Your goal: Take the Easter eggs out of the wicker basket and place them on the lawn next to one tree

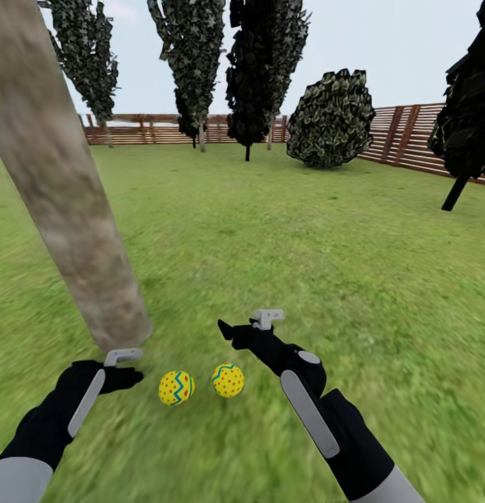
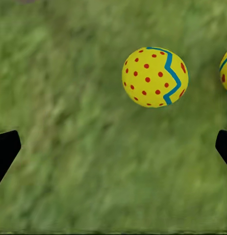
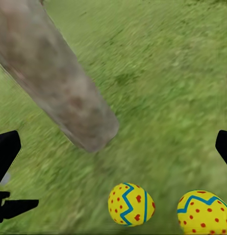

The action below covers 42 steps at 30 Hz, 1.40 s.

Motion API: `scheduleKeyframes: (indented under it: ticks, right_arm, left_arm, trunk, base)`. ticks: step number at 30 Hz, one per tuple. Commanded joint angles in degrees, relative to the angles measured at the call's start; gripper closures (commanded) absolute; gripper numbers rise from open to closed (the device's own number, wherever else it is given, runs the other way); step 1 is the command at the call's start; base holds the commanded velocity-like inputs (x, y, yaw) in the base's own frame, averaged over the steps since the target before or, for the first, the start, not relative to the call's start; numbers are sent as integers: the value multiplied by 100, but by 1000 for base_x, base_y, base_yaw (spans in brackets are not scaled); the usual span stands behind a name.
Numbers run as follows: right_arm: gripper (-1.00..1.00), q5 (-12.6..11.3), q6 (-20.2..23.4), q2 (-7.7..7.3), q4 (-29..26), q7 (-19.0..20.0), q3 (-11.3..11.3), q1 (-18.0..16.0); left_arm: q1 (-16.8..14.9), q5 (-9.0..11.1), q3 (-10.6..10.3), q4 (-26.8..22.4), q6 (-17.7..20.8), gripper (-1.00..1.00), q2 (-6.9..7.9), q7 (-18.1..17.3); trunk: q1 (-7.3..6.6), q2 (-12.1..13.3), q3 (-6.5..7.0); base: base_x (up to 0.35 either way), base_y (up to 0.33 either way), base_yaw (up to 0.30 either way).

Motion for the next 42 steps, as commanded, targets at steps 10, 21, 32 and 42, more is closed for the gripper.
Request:
scheduleKeyframes:
  ticks: [10, 21, 32, 42]
  right_arm:
    - [-100, -60, 19, 4, -9, -56, 7, -4]
    - [-100, -67, 19, 20, 22, -57, 8, -4]
    - [-100, -69, 19, 42, 45, -61, 15, -4]
    - [-100, -70, 19, 52, 52, -65, 17, -4]
  left_arm:
    - [-3, 57, -4, 19, 193, -100, 3, 20]
    - [-3, 55, -4, 38, 215, -100, 0, 21]
    - [-3, 35, -12, 41, 195, -100, 0, 35]
    - [-3, 24, -13, 43, 173, -100, -2, 48]
  trunk:
    - [-30, 11, 291]
    - [-58, 26, 616]
    - [-87, 41, 941]
    - [-306, 442, 1195]
  base:
    - [-273, 0, 208]
    - [-47, 0, 208]
    - [-91, 0, 208]
    - [-122, 0, 208]
